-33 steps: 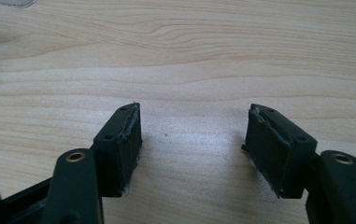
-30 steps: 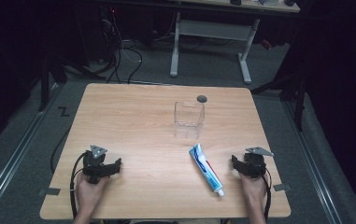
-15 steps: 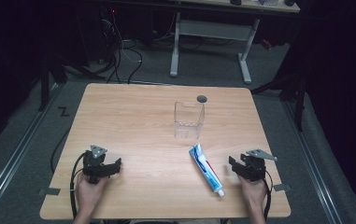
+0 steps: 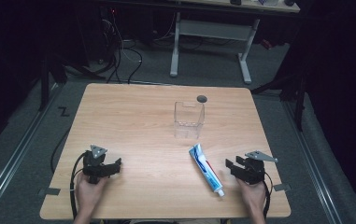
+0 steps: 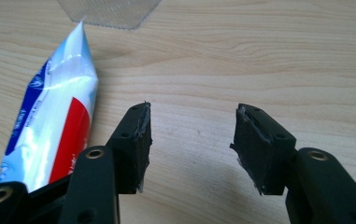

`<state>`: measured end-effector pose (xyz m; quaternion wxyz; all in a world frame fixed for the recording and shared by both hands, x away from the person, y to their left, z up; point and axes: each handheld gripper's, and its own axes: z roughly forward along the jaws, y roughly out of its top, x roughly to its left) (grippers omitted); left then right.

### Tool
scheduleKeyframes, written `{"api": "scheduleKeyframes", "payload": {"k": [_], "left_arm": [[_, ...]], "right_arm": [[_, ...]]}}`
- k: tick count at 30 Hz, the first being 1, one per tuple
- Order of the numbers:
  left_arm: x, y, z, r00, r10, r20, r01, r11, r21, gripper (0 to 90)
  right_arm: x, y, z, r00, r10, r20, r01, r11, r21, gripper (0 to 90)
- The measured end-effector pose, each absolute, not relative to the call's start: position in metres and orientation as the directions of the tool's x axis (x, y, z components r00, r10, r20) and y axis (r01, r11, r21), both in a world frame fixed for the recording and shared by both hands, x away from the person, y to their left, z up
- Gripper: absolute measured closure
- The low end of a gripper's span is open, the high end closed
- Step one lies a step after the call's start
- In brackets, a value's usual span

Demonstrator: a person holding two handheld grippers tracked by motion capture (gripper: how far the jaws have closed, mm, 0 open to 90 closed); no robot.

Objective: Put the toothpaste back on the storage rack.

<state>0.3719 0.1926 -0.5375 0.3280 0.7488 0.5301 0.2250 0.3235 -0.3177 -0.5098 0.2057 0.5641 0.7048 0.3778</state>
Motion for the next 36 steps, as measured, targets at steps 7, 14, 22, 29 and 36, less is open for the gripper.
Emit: {"api": "scheduleKeyframes", "payload": {"k": [7, 14, 22, 29, 36], "left_arm": [[0.372, 0.193, -0.538, 0.337, 0.942, -0.011, 0.646, -0.223, 0.730, 16.4], [0.372, 0.193, -0.538, 0.335, 0.942, -0.011, 0.646, -0.222, 0.731, 16.5], [0.372, 0.193, -0.537, 0.335, 0.942, -0.013, 0.648, -0.220, 0.730, 16.9], [0.372, 0.193, -0.537, 0.336, 0.942, -0.014, 0.648, -0.220, 0.729, 17.0], [0.371, 0.193, -0.537, 0.337, 0.941, -0.013, 0.648, -0.222, 0.729, 17.0]], "right_arm": [[0.321, -0.311, -0.505, -0.308, 0.940, 0.147, 0.622, 0.082, 0.779, 46.4], [0.316, -0.305, -0.502, -0.329, 0.934, 0.137, 0.604, 0.097, 0.791, 47.9], [0.314, -0.296, -0.497, -0.351, 0.929, 0.115, 0.594, 0.126, 0.795, 48.9], [0.310, -0.284, -0.488, -0.379, 0.922, 0.079, 0.581, 0.170, 0.796, 49.0], [0.310, -0.268, -0.484, -0.421, 0.905, 0.065, 0.593, 0.220, 0.775, 49.0]]}}
